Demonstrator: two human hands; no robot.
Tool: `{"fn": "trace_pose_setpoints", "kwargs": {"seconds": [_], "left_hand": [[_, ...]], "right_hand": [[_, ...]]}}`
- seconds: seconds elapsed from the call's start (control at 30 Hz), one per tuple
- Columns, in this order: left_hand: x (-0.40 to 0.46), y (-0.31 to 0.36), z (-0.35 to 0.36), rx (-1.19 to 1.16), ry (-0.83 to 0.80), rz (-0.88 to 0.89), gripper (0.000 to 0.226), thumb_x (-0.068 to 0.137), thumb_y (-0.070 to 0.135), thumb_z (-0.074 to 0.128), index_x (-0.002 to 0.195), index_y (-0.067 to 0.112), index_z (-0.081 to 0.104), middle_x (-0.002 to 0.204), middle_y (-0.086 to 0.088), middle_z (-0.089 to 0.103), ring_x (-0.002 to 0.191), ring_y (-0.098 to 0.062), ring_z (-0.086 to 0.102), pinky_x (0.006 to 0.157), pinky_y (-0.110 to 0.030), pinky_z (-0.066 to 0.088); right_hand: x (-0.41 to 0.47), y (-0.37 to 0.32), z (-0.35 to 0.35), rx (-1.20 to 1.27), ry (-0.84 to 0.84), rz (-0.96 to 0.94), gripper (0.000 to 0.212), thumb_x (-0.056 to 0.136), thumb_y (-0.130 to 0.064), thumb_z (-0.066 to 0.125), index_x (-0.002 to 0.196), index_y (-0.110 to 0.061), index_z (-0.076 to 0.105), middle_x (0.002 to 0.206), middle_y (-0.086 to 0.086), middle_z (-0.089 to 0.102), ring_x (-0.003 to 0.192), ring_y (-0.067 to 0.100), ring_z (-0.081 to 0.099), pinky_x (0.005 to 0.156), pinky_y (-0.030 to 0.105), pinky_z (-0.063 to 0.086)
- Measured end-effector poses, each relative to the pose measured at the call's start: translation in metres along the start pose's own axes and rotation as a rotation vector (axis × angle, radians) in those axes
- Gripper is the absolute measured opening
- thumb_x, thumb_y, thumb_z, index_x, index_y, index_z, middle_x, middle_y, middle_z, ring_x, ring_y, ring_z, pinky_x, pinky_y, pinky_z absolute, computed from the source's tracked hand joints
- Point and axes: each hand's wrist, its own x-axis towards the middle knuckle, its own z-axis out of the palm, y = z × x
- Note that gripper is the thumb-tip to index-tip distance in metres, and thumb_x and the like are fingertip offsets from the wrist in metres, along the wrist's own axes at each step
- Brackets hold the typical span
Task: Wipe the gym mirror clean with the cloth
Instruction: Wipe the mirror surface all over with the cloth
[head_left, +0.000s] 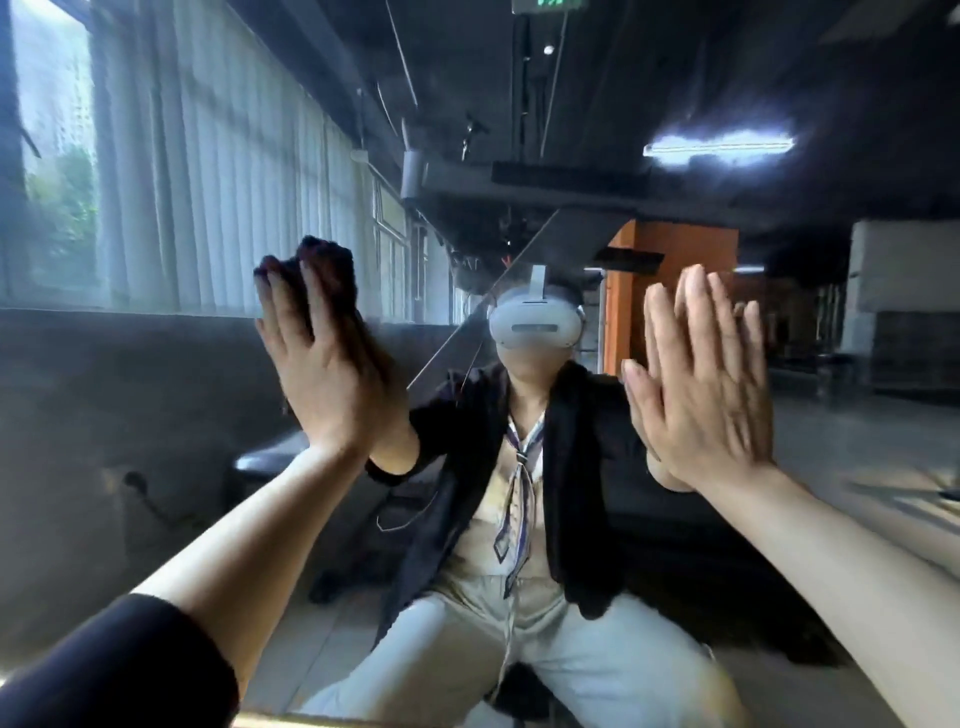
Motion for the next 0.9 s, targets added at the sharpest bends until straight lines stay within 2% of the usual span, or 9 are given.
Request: {"fn": "trace_pose_setpoints", "kwargs": {"seconds": [0.17,0.27,0.37,0.5,0.53,0.63,0.73,0.8,0.9], "left_hand": [[-0.087,0.072,0.059,0.012,-0.11,0.445,0.067,0.086,-0.001,0.06,0.15,0.0,0.038,0.157,-0.025,0.029,0.149,-0.037,0.02,0.125,-0.047,0.008],[-0.135,0.07,0.05,0.011,-0.239,0.617,0.056,0.095,0.003,0.057,0.149,0.003,0.041,0.159,-0.019,0.029,0.152,-0.03,0.017,0.125,-0.045,0.012],[-0.127,0.039,0.033,0.074,-0.203,0.49,0.057,0.095,0.006,0.054,0.15,0.002,0.038,0.159,-0.024,0.027,0.151,-0.035,0.019,0.124,-0.046,0.014],[-0.075,0.069,0.038,0.01,-0.012,0.02,0.065,0.096,0.029,0.023,0.151,-0.004,0.033,0.159,-0.03,0.02,0.149,-0.042,0.015,0.123,-0.049,0.01],[-0.068,0.088,0.047,0.011,0.001,0.043,0.065,0.095,0.027,0.027,0.151,-0.004,0.033,0.159,-0.03,0.02,0.15,-0.042,0.015,0.123,-0.05,0.011],[-0.076,0.128,0.08,0.027,-0.072,0.376,0.068,0.088,0.006,0.059,0.151,-0.001,0.035,0.16,-0.026,0.023,0.151,-0.037,0.016,0.122,-0.051,0.016],[-0.074,0.128,0.085,0.031,-0.158,0.591,0.064,0.091,0.003,0.061,0.15,-0.001,0.037,0.16,-0.024,0.025,0.151,-0.035,0.019,0.118,-0.054,0.026],[-0.052,0.126,0.08,0.051,-0.11,0.547,0.055,0.098,0.011,0.047,0.15,-0.002,0.036,0.159,-0.026,0.025,0.15,-0.037,0.021,0.119,-0.054,0.025],[0.001,0.141,0.079,0.022,0.019,0.237,0.064,0.099,0.033,0.018,0.154,0.003,0.03,0.161,-0.025,0.02,0.152,-0.036,0.014,0.124,-0.042,0.009]], "right_hand": [[-0.003,-0.002,0.005,0.025,0.018,0.008,0.065,0.107,-0.046,0.021,0.159,-0.007,0.021,0.164,0.023,0.016,0.153,0.035,0.015,0.124,0.054,0.01],[-0.002,0.001,0.006,0.034,0.01,-0.026,0.065,0.107,-0.046,0.019,0.159,-0.007,0.018,0.165,0.022,0.013,0.154,0.035,0.012,0.124,0.054,0.01],[-0.003,-0.001,0.009,0.042,0.026,-0.017,0.065,0.106,-0.044,0.028,0.159,-0.007,0.02,0.164,0.022,0.011,0.154,0.035,0.012,0.122,0.057,0.015],[-0.003,-0.001,0.009,0.059,0.05,-0.017,0.064,0.106,-0.044,0.027,0.159,-0.007,0.022,0.164,0.022,0.016,0.153,0.035,0.014,0.122,0.056,0.017],[-0.002,-0.001,0.008,0.069,0.056,-0.016,0.064,0.106,-0.044,0.028,0.158,-0.007,0.024,0.164,0.022,0.017,0.153,0.034,0.015,0.122,0.056,0.017],[-0.004,0.004,0.002,0.18,0.053,-0.055,0.061,0.101,-0.036,0.037,0.154,-0.006,0.035,0.163,0.019,0.023,0.152,0.032,0.019,0.122,0.052,0.019],[0.006,0.034,-0.01,0.33,0.114,-0.145,0.051,0.096,-0.026,0.046,0.142,-0.005,0.053,0.155,0.016,0.041,0.145,0.03,0.038,0.116,0.046,0.033],[0.024,0.06,-0.014,0.337,0.198,-0.112,0.052,0.094,-0.024,0.05,0.14,-0.001,0.055,0.151,0.018,0.046,0.142,0.031,0.041,0.116,0.044,0.031],[0.052,0.082,-0.008,0.244,0.212,0.005,0.06,0.098,-0.03,0.041,0.15,-0.002,0.041,0.158,0.022,0.033,0.148,0.033,0.028,0.123,0.044,0.017]]}}
